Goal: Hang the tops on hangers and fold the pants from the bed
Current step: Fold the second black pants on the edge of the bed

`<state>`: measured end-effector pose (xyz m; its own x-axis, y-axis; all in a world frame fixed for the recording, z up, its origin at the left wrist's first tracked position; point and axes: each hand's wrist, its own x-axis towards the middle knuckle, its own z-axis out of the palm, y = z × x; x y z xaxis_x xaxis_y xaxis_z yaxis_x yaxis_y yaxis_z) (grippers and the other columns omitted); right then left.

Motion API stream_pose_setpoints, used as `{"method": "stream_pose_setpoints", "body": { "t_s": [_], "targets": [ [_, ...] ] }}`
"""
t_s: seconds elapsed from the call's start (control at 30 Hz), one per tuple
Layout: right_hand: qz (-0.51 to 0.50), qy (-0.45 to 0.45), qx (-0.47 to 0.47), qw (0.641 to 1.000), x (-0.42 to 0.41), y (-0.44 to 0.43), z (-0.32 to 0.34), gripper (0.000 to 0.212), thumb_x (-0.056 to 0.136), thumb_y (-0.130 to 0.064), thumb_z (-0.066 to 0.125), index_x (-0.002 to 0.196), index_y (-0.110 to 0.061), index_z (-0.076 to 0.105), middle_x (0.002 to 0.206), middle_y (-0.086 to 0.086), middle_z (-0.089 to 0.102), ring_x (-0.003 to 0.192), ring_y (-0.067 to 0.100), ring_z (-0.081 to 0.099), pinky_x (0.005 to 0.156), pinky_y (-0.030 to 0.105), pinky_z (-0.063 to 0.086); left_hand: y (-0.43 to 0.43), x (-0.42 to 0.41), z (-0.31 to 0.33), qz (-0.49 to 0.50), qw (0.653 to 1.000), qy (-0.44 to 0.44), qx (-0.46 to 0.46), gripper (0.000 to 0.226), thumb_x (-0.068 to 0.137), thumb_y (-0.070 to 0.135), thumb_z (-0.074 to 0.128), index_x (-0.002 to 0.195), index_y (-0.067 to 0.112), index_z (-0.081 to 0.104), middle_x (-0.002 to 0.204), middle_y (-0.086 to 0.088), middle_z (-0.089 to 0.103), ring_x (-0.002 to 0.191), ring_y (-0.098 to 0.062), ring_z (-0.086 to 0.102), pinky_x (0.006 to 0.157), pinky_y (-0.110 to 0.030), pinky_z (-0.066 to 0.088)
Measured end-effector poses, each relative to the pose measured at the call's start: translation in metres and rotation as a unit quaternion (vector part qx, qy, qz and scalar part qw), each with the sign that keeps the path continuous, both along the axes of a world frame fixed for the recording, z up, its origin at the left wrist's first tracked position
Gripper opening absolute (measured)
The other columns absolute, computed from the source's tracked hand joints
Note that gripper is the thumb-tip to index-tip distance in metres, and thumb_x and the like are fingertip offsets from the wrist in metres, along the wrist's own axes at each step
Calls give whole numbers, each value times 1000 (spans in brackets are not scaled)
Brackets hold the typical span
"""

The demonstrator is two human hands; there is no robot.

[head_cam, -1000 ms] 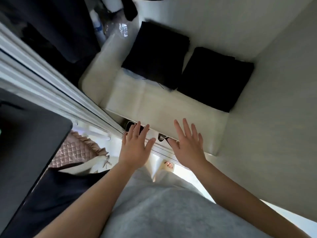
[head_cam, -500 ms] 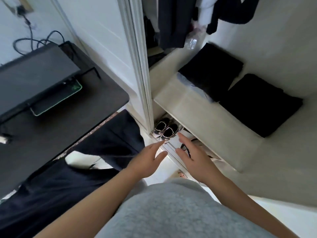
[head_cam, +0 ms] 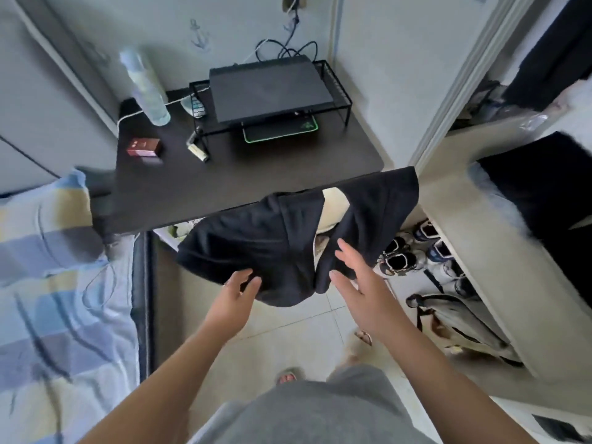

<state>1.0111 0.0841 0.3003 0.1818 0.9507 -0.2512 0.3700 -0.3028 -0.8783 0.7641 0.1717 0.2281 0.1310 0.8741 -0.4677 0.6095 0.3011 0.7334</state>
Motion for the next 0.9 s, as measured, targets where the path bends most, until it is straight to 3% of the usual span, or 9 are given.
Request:
{"method": "stream_pose_setpoints", "body": {
  "t_s": [0.1,0.2,0.37,0.47,0.53,0.63,0.77,0.9],
  "targets": [
    [16,-9,29,999,-21,28,16,59,100,-36,52,154,-34,29,154,-17,39,143,3,33,119,35,29,6,-37,6,133,990,-33,31,55,96,48,58,142,20,45,139,2,54,126,-17,53,107,-36,41],
    [-8,-10,29,999,-32,56,26,63,96,-31,57,153,-32,30,143,-9,49,132,11,44,112,35,35,19,-53,17,231,970,-66,38,69,90,52,65,145,17,41,144,-2,50,133,-21,49,110,-41,41],
    [-67,17,-49,996,-28,84,15,62,89,-40,64,143,-27,35,114,-17,57,109,13,54,88,32,37,32,-38,35,211,965,-153,-1,50,88,43,72,131,21,60,113,12,67,111,-13,62,84,-23,47],
    [-49,49,-87,994,-22,95,3,46,86,-40,67,124,-21,51,115,-3,62,108,19,60,80,36,46,29,-22,43,237,953,-189,-12,47,90,38,72,131,17,60,116,5,68,109,-16,63,88,-30,47],
    [-27,65,-83,994,-22,94,0,32,85,-40,68,110,-26,56,110,-4,64,104,16,61,72,32,46,21,-11,48,255,948,-190,-21,49,93,38,67,136,16,54,114,7,62,109,-17,58,89,-32,45],
    [8,108,-61,992,-24,87,0,23,83,-36,69,105,-33,63,104,-16,69,106,9,62,73,27,46,0,-8,48,282,940,-190,-1,40,97,36,60,133,20,55,111,11,64,110,-16,60,88,-31,46],
    [49,133,-58,988,-34,63,1,37,77,-38,68,113,-30,66,109,-14,72,108,12,65,86,37,54,-45,-18,47,317,933,-167,40,20,96,31,62,115,25,59,105,10,67,100,-10,66,72,-22,49],
    [119,179,-47,976,-49,16,-1,31,84,-27,68,115,-32,68,115,-13,73,110,5,66,83,20,52,-91,-23,42,326,928,-178,14,16,91,39,66,99,25,66,96,2,74,91,-13,70,72,-25,52]
  ]
}}
